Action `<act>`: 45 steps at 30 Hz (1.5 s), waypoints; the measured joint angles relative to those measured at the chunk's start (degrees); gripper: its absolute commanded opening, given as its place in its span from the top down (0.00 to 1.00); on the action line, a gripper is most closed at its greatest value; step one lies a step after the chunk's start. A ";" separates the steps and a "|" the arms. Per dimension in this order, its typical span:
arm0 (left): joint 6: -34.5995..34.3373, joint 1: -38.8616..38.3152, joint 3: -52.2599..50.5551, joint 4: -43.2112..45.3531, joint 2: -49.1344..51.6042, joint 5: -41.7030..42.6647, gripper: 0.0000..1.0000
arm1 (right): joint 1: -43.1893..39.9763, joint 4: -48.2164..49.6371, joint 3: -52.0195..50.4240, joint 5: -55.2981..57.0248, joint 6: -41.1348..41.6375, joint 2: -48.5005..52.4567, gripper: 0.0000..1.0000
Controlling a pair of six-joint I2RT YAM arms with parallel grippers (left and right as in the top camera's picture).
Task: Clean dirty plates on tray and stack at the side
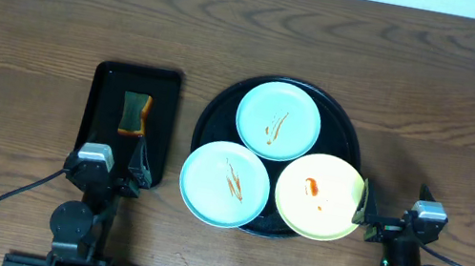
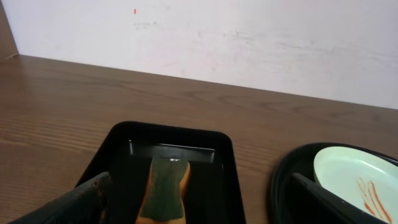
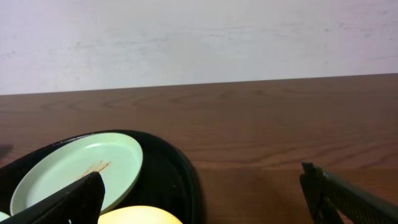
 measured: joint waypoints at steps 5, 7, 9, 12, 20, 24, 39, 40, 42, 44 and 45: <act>0.00 0.00 0.00 0.00 0.00 0.00 0.12 | 0.00 0.00 0.00 -0.02 0.00 0.00 0.01; 0.00 0.00 0.00 0.00 0.00 0.00 0.12 | 0.00 0.02 0.00 -0.02 0.00 0.02 0.01; 0.00 0.00 0.00 0.00 0.00 0.02 0.12 | 0.00 0.02 0.00 -0.02 0.00 0.02 0.01; 0.00 0.00 0.00 0.00 0.00 0.00 0.12 | 0.00 0.02 0.00 -0.02 0.00 0.02 0.01; -0.15 0.00 0.00 0.00 0.33 0.02 0.12 | 0.00 0.00 0.00 0.00 1.90 0.02 0.01; -1.01 0.00 0.68 -1.09 2.16 0.02 0.12 | 0.00 -0.39 0.04 0.04 3.21 0.70 0.01; -1.55 0.00 20.35 -15.30 30.29 0.28 0.12 | 0.00 -16.98 18.43 0.20 4.92 21.24 0.01; -1.53 0.00 22.38 -16.61 32.37 0.28 0.12 | 0.00 -17.75 20.37 -0.02 5.01 23.67 0.01; -1.55 0.00 26.80 -20.06 36.61 0.28 0.12 | 0.02 -19.06 24.37 -1.01 5.16 28.85 0.01; -1.53 0.00 31.32 -23.58 40.63 0.28 0.12 | 0.02 -20.94 28.68 -2.36 5.18 34.23 0.01; -1.53 0.00 33.48 -25.33 42.47 0.28 0.12 | 0.00 -22.03 30.95 -3.13 5.16 36.83 0.01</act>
